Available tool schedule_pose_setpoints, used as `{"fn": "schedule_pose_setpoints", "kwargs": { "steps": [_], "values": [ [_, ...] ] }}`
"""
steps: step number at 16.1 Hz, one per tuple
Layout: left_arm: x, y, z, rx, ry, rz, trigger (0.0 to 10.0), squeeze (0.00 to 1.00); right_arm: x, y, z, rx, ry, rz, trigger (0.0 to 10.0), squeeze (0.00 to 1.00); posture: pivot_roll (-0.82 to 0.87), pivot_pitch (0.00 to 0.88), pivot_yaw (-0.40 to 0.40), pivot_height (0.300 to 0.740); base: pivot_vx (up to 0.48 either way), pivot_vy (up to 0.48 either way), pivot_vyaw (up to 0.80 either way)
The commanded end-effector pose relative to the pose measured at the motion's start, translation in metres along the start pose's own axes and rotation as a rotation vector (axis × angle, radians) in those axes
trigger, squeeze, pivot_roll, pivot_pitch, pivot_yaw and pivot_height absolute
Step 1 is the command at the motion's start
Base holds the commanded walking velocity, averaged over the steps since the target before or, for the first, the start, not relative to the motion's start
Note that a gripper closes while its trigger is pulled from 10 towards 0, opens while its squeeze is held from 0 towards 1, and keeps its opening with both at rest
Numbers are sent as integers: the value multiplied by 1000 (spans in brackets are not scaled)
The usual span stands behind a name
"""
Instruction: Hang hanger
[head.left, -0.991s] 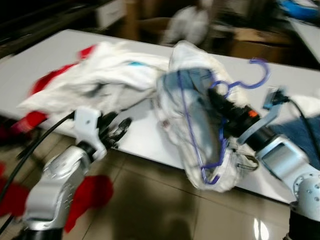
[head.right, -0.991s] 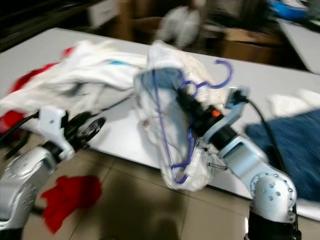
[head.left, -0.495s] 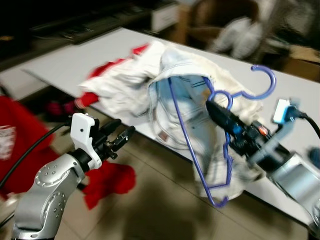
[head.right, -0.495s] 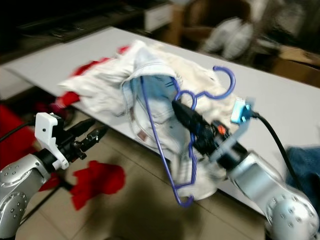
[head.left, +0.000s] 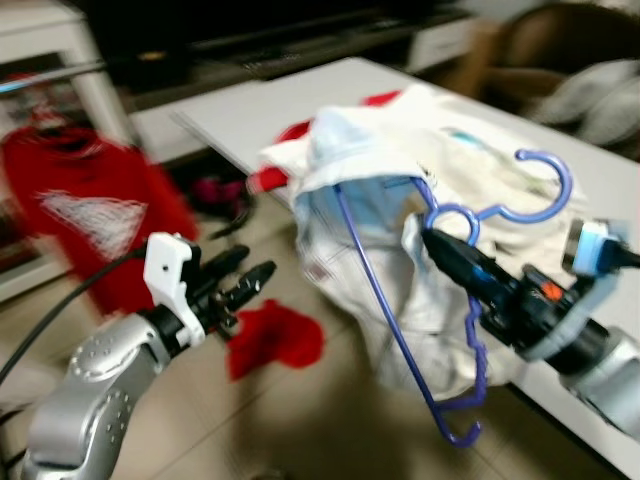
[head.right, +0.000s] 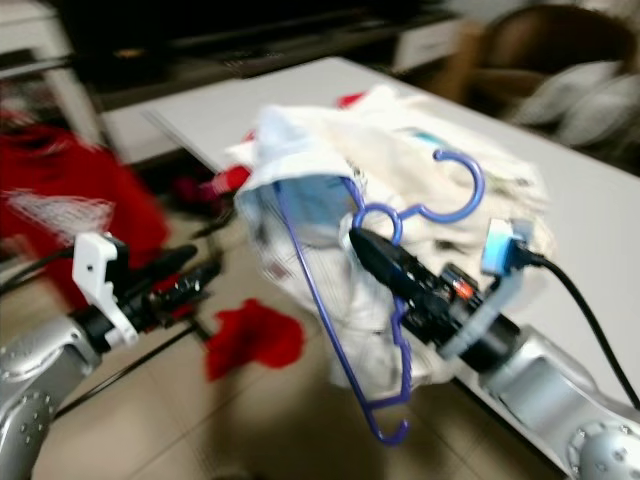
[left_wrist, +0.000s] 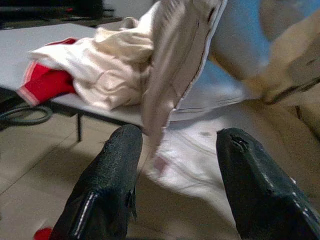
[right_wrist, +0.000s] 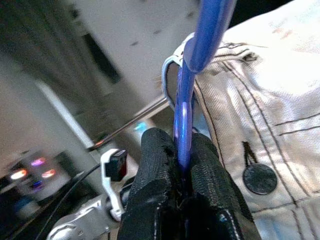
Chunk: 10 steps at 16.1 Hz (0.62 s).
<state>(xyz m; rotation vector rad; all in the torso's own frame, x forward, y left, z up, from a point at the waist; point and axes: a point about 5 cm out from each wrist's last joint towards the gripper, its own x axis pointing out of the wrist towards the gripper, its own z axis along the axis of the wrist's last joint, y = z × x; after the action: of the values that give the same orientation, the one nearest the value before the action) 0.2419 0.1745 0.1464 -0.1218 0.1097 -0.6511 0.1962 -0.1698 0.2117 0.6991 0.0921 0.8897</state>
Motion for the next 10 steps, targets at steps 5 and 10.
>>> {"fn": "schedule_pose_setpoints", "kwargs": {
  "steps": [5, 10],
  "values": [
    [-3, 1, 7, 15, -12, -21, 10000, 0, -1, 16, 3, -21, -8, 130, 10000, 0, -126, 0, 9, 740, 0, 0, 800],
    [-3, 5, 10, 32, -20, -7, 10000, 0, 3, 11, 1, -29, -14, 119, 10000, 0, -118, 0, 5, 740, 0, 0, 800]
  ]
}}
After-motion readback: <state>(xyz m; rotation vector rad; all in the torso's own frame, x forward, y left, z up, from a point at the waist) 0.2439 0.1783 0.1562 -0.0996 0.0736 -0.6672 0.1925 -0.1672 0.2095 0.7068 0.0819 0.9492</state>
